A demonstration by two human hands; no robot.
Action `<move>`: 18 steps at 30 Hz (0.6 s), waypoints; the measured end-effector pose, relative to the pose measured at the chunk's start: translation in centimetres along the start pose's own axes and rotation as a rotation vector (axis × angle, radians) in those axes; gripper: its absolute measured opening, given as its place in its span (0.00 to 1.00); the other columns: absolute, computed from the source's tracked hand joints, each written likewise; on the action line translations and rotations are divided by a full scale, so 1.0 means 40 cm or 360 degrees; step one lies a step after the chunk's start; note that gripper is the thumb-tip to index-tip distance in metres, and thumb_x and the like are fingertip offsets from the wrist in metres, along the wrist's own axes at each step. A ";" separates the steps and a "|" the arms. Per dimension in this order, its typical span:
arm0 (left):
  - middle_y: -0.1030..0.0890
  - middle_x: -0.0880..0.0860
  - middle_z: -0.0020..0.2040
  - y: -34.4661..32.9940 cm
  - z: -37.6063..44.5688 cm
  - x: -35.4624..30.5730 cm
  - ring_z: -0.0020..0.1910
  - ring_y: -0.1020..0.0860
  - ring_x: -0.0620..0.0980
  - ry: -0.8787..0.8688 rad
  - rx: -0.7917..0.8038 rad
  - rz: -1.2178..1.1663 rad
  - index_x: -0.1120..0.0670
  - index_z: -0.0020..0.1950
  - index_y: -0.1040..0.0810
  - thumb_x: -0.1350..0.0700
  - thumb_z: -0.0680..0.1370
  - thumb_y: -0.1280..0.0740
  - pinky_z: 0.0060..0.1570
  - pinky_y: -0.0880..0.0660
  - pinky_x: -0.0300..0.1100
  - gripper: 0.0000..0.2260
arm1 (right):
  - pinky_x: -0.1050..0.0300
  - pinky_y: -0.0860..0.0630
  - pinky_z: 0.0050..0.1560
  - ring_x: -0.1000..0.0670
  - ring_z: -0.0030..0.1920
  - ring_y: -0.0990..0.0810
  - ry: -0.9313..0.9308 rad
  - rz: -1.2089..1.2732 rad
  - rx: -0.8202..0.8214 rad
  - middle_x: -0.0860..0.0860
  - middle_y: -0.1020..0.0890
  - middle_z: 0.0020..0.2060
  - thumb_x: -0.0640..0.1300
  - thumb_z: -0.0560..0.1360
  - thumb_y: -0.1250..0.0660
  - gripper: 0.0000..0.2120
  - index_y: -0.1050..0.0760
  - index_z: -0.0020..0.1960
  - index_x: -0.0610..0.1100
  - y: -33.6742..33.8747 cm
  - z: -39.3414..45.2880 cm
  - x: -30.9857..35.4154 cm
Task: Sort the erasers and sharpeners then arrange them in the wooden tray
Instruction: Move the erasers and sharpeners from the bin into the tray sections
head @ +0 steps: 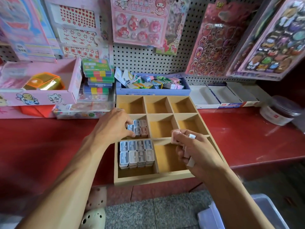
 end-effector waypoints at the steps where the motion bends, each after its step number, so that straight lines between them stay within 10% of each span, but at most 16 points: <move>1: 0.22 0.47 0.45 -0.001 0.001 -0.001 0.48 0.26 0.48 -0.0003 -0.0003 -0.0003 0.51 0.56 0.16 0.44 0.65 0.21 0.46 0.26 0.45 0.23 | 0.63 0.37 0.22 0.54 0.26 0.30 0.0010 -0.0003 0.0003 0.49 0.24 0.33 0.40 0.79 0.32 0.09 0.21 0.40 0.44 -0.001 0.000 0.002; 13: 0.20 0.49 0.44 -0.024 0.003 0.001 0.48 0.24 0.50 -0.0050 0.0050 -0.0024 0.56 0.47 0.16 0.42 0.67 0.23 0.47 0.26 0.46 0.19 | 0.64 0.36 0.22 0.54 0.26 0.30 0.0069 -0.0061 0.0013 0.49 0.21 0.32 0.39 0.80 0.32 0.08 0.20 0.42 0.41 -0.031 -0.011 0.022; 18: 0.20 0.45 0.43 0.077 -0.015 -0.026 0.42 0.22 0.44 -0.0070 -0.0149 -0.0724 0.50 0.53 0.16 0.52 0.66 0.20 0.45 0.25 0.39 0.17 | 0.63 0.36 0.23 0.54 0.26 0.30 0.0136 -0.0117 0.0113 0.47 0.18 0.36 0.40 0.80 0.33 0.08 0.19 0.46 0.37 -0.061 -0.010 0.044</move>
Point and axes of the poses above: each hand's wrist, its own z-axis towards the middle knuckle, its own y-axis out of the back of the hand, x = y × z, the point moved 9 cm from there along z, towards the middle knuckle
